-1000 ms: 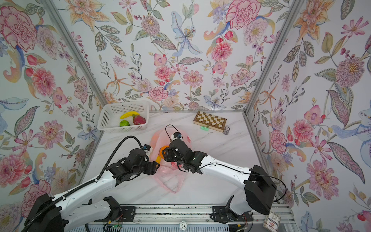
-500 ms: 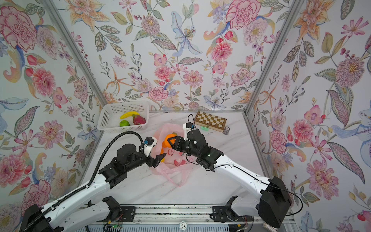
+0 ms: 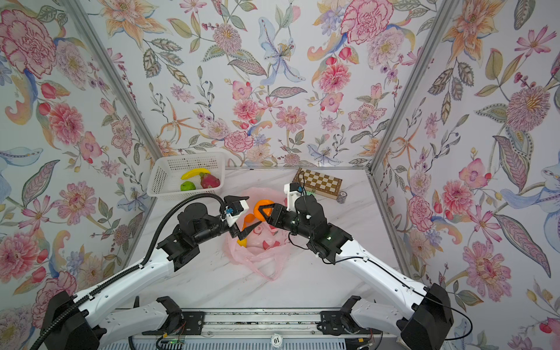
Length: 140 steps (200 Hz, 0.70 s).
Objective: Untie the knot of the plastic bag and take out the fruit
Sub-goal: Pick up the fruit from the plastic bag, then place the fruit in the basket.
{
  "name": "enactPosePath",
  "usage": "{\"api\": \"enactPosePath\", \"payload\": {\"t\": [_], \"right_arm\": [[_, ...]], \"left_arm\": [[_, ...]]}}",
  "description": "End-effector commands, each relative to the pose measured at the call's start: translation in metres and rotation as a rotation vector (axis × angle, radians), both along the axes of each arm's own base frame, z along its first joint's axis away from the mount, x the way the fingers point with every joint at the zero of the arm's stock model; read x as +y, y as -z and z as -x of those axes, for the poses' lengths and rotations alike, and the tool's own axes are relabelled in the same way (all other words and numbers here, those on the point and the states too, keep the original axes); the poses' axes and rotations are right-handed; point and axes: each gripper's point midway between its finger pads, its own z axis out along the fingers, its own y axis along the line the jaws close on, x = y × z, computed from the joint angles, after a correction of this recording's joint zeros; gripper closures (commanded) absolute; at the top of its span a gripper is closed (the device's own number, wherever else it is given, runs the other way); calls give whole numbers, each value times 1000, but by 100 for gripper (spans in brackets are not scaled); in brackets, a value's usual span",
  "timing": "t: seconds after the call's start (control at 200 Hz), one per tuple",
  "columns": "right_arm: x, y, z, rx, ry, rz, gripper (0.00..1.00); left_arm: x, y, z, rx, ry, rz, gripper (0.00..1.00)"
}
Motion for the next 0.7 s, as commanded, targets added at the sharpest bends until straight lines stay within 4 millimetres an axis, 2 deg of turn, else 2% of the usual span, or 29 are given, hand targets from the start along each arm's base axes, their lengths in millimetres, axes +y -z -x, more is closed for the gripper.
{"api": "enactPosePath", "payload": {"t": [0.0, 0.29, 0.57, 0.696], "right_arm": [[8, 0, 16, 4, -77, -18, 57], [9, 0, 18, -1, -85, -19, 57], [3, 4, 14, -4, -52, -4, 57], [3, 4, 12, -5, -49, -10, 58]], "left_arm": [[-21, -38, 9, -117, 122, 61, 7], [-44, -26, 22, -70, 301, 30, 13], [-50, -25, 37, -63, 396, 42, 1], [-51, -23, 36, -56, 400, 43, 1]]}}
